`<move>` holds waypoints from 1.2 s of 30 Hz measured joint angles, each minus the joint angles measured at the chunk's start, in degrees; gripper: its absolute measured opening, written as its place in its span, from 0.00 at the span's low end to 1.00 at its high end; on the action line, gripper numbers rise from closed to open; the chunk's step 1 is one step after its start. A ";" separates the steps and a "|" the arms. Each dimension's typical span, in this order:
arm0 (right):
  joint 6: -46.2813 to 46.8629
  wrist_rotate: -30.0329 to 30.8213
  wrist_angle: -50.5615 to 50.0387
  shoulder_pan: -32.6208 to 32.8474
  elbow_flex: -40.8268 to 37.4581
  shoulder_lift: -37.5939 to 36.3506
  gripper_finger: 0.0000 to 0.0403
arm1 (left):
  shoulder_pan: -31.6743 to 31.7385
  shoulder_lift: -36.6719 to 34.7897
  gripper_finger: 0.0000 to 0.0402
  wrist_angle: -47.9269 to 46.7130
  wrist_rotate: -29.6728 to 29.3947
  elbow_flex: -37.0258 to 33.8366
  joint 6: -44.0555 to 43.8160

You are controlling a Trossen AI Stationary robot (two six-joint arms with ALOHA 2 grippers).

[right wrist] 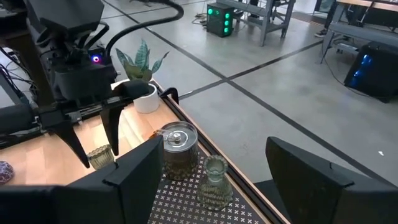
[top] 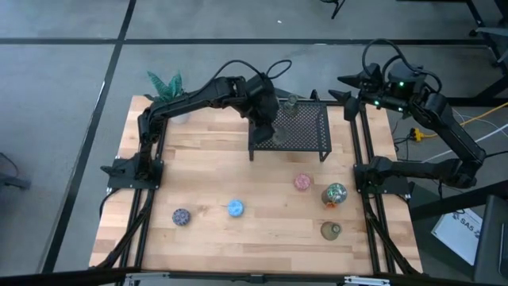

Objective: Pick & Place candle stick holders
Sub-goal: Put the top green vase candle holder on the shelf aligned with the other green vase candle holder

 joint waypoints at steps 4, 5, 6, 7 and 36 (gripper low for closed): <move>0.00 0.00 0.00 0.00 0.00 0.23 0.71 | 0.64 0.00 0.42 0.33 1.36 0.00 -1.13; -0.02 0.00 0.02 0.00 0.00 0.23 0.71 | 0.79 0.00 0.42 0.37 1.34 0.00 -1.15; 0.00 0.00 0.02 0.00 0.00 0.23 0.71 | 0.82 0.00 0.42 0.45 1.23 0.00 -1.24; -0.01 0.00 0.02 0.00 0.00 0.23 0.71 | 0.86 0.00 0.42 0.62 1.22 0.00 -1.39; -0.02 -0.02 -0.24 0.02 0.00 0.23 0.71 | 0.51 2.62 0.42 -3.41 -4.69 0.00 2.32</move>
